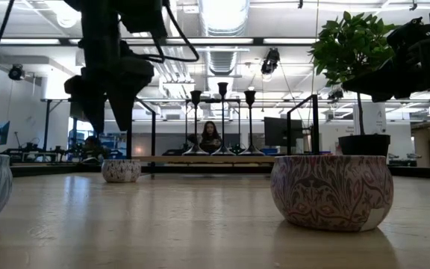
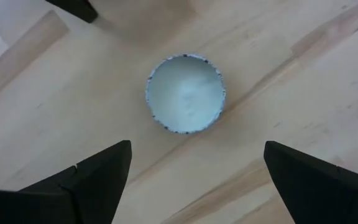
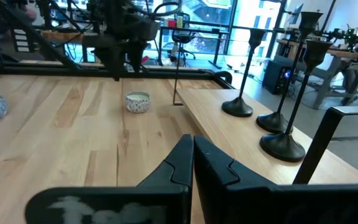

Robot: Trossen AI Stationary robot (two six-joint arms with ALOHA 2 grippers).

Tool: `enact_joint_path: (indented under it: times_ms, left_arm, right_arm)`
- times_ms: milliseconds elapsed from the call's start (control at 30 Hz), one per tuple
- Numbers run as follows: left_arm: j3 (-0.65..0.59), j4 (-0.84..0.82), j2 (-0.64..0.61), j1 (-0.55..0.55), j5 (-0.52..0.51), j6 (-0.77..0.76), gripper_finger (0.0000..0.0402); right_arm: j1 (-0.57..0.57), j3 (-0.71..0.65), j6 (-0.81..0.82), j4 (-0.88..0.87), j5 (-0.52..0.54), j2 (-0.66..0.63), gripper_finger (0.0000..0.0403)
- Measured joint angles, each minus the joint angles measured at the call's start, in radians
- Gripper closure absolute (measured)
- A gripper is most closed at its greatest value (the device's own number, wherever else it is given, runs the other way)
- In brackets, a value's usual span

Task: Pick & Place candle stick holders
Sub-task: Put the white scented candle on the shelf

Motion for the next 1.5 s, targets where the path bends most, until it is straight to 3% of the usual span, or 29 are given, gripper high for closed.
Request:
enact_joint_path:
  times_ms: [700, 1500]
  left_arm:
    - [0.000, 0.071, 0.088, 0.113, 0.058, 0.090, 0.0032]
    - [0.000, 0.124, 0.191, 0.121, 0.083, 0.110, 0.0032]
  right_arm:
    - [0.000, 0.000, 0.000, 0.000, 0.000, 0.000, 0.0394]
    - [0.000, 0.000, 0.000, 0.000, 0.000, 0.000, 0.0394]
